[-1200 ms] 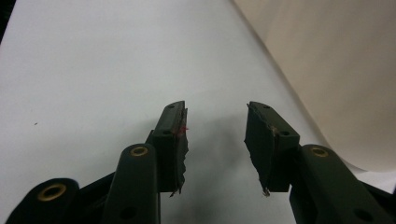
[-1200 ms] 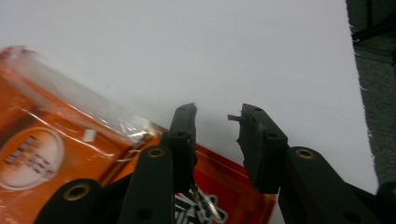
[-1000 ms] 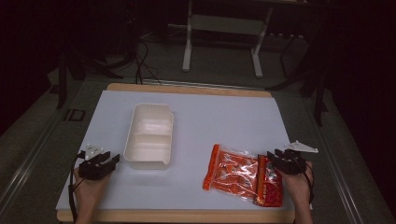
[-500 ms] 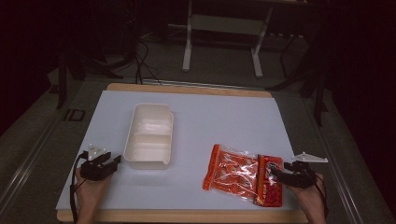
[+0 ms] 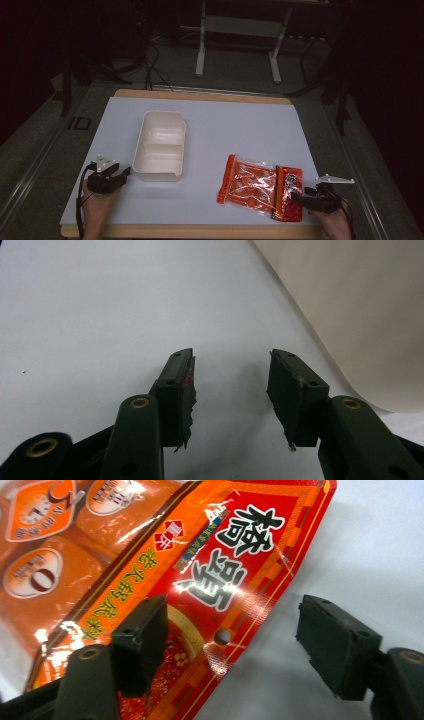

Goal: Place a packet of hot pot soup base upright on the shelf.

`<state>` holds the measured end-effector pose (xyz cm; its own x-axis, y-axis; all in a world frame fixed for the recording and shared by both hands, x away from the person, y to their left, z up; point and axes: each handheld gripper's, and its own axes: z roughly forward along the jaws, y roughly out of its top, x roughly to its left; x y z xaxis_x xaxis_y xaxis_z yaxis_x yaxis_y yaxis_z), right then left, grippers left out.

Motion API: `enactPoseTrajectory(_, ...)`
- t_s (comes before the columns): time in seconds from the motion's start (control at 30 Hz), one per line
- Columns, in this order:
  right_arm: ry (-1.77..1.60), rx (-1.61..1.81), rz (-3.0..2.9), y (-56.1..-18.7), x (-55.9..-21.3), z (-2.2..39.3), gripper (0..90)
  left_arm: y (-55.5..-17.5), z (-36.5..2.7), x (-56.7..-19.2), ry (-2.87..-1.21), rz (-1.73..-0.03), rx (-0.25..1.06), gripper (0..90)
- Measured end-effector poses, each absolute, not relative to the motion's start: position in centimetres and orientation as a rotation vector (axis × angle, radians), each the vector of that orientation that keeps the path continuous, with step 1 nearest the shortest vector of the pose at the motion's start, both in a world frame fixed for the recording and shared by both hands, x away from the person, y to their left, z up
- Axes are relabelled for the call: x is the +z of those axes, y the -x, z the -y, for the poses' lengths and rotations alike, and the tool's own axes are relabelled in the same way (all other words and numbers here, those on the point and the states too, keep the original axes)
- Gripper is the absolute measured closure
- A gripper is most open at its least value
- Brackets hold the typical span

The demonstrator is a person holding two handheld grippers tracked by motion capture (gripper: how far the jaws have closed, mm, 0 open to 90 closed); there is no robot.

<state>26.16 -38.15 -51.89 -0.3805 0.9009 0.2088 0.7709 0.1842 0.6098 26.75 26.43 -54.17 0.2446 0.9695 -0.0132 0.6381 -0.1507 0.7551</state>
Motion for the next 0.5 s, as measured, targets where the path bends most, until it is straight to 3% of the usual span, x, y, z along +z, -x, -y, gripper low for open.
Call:
enactPoseTrajectory(0.3, -1.632, 1.21, -2.369, -26.1, -52.3, 38.0, 44.7, -26.8, -26.3, -54.2, -1.886, -1.465, 0.659, 53.5)
enactPoseTrajectory(0.5, -1.667, 1.355, -2.429, -27.1, -52.6, 37.1, 48.4, -26.8, -26.2, -54.2, -1.9, -1.461, 0.667, 53.4)
